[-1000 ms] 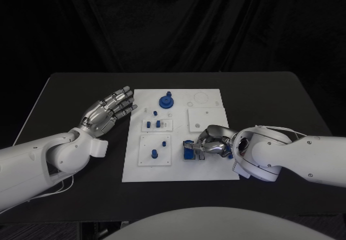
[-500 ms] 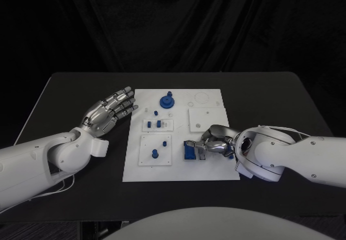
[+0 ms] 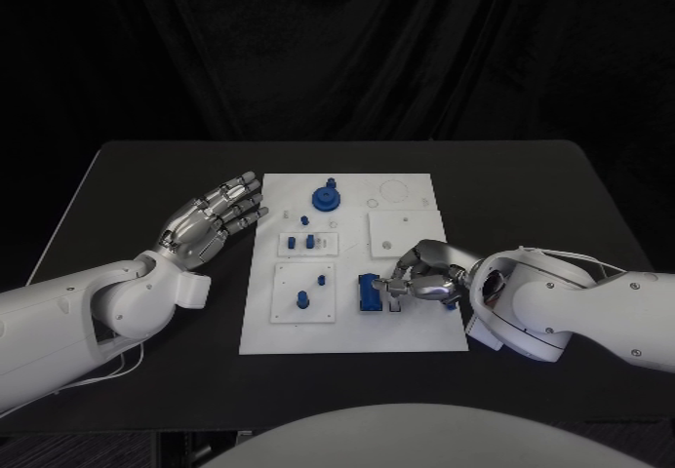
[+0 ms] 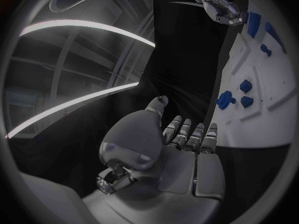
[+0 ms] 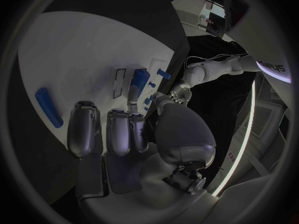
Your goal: Assemble the parts on the task board
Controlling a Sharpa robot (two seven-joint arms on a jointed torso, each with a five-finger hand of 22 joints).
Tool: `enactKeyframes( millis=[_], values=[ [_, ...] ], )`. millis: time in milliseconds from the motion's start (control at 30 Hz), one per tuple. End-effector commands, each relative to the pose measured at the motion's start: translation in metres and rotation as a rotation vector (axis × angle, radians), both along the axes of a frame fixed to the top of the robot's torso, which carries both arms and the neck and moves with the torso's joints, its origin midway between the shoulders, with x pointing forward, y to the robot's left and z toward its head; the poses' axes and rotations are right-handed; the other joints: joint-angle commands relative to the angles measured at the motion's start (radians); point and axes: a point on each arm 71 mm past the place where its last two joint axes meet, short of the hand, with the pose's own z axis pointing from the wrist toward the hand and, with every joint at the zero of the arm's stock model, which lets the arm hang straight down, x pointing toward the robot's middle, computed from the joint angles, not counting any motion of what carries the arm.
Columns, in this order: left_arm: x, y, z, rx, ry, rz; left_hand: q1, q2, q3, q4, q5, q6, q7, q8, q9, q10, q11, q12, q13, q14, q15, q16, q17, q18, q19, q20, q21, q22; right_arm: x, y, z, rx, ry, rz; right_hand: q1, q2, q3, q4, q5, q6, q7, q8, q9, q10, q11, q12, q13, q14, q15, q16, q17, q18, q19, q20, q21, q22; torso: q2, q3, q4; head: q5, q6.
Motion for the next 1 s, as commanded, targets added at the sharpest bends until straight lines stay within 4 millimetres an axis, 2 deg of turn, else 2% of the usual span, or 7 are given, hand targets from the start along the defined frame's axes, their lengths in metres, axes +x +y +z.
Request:
enactKeyframes(
  millis=[33, 233, 300, 333, 400, 500, 1000],
  values=[
    [-0.001, -0.001, 0.000, -0.015, -0.003, -0.011, -0.008, -0.002, 0.004, -0.003, 0.006, 0.002, 0.008, 0.006, 0.001, 0.000, -0.006, 0.002, 0.001, 0.002, 0.007, 0.005, 0.001, -0.006, 0.004, -0.001, 0.004, -0.001, -0.001, 0.003, 0.002, 0.001, -0.028, 0.024, 0.025, -0.003, -0.002, -0.016, 0.002, 0.000, -0.005, 0.013, 0.012, 0.104, -0.007, 0.003, 0.263, 0.070, 0.000, 0.006, 0.044, -0.006, 0.038, -0.002, 0.006, 0.200, 0.000, 0.0000, -0.0008, -0.005, 0.000],
    [-0.002, -0.003, -0.001, -0.017, 0.000, -0.015, -0.009, -0.002, 0.005, -0.003, 0.006, 0.005, 0.009, 0.007, 0.002, 0.000, -0.007, 0.003, 0.001, 0.002, 0.007, 0.005, 0.001, -0.006, 0.004, -0.001, 0.004, 0.000, -0.001, 0.007, -0.002, -0.037, 0.006, 0.057, 0.058, -0.008, -0.020, -0.037, -0.042, -0.013, -0.010, 0.057, 0.056, 0.104, -0.010, 0.003, 0.263, 0.068, -0.003, 0.005, 0.040, -0.006, 0.037, -0.005, 0.004, 0.199, 0.000, 0.0007, -0.0017, 0.002, 0.000],
    [-0.003, -0.002, -0.001, -0.016, 0.001, -0.015, -0.009, -0.002, 0.005, -0.003, 0.006, 0.006, 0.010, 0.007, 0.002, 0.000, -0.007, 0.003, 0.001, 0.002, 0.007, 0.005, 0.001, -0.006, 0.005, -0.001, 0.004, 0.000, -0.001, 0.008, -0.004, -0.051, 0.017, 0.067, 0.092, -0.005, -0.022, -0.061, -0.080, -0.010, -0.021, 0.119, 0.111, 0.104, -0.019, 0.003, 0.263, 0.069, -0.010, 0.008, 0.045, -0.007, 0.040, -0.010, 0.011, 0.201, 0.000, 0.0001, -0.0028, 0.002, 0.000],
    [-0.003, -0.002, -0.001, -0.016, 0.002, -0.015, -0.009, -0.002, 0.005, -0.003, 0.006, 0.006, 0.010, 0.007, 0.002, 0.000, -0.007, 0.003, 0.001, 0.002, 0.007, 0.005, 0.001, -0.006, 0.005, -0.001, 0.004, 0.000, -0.002, 0.008, -0.004, -0.057, 0.022, 0.070, 0.102, -0.004, -0.022, -0.069, -0.112, -0.029, -0.027, 0.166, 0.162, 0.104, -0.027, 0.003, 0.263, 0.069, -0.014, 0.008, 0.045, -0.007, 0.040, -0.016, 0.013, 0.202, 0.000, -0.0007, -0.0019, 0.001, 0.000],
    [-0.003, -0.002, -0.002, -0.015, 0.002, -0.014, -0.009, -0.002, 0.005, -0.003, 0.006, 0.006, 0.010, 0.007, 0.002, 0.000, -0.007, 0.003, 0.001, 0.002, 0.007, 0.005, 0.001, -0.006, 0.005, -0.001, 0.004, 0.000, -0.002, 0.008, -0.006, -0.070, 0.034, 0.079, 0.107, -0.004, -0.024, -0.074, -0.120, -0.041, -0.031, 0.193, 0.194, 0.104, -0.029, 0.003, 0.263, 0.069, -0.018, 0.008, 0.044, -0.007, 0.039, -0.018, 0.011, 0.201, 0.000, -0.0013, 0.0014, -0.002, 0.000],
    [-0.003, -0.002, -0.002, -0.015, 0.003, -0.014, -0.009, -0.001, 0.005, -0.004, 0.006, 0.008, 0.010, 0.007, 0.002, 0.000, -0.007, 0.003, 0.001, 0.002, 0.007, 0.006, 0.001, -0.006, 0.004, -0.001, 0.004, -0.001, -0.002, 0.009, -0.007, -0.076, 0.042, 0.084, 0.108, -0.004, -0.025, -0.074, -0.125, -0.044, -0.032, 0.202, 0.204, 0.104, -0.030, 0.003, 0.263, 0.069, -0.019, 0.007, 0.042, -0.007, 0.039, -0.019, 0.009, 0.200, 0.001, -0.0008, 0.0032, -0.003, 0.000],
    [-0.004, -0.002, -0.004, -0.016, 0.008, -0.016, -0.009, 0.000, 0.006, -0.004, 0.006, 0.009, 0.012, 0.008, 0.002, 0.000, -0.007, 0.003, 0.001, 0.002, 0.008, 0.006, 0.001, -0.007, 0.005, -0.001, 0.005, 0.000, 0.000, 0.011, -0.013, -0.099, 0.051, 0.088, 0.129, -0.002, -0.020, -0.088, -0.134, -0.050, -0.037, 0.222, 0.229, 0.104, -0.034, 0.003, 0.263, 0.069, -0.022, 0.008, 0.044, -0.009, 0.041, -0.022, 0.017, 0.203, 0.001, -0.0007, 0.0013, 0.002, 0.000]
  ],
)
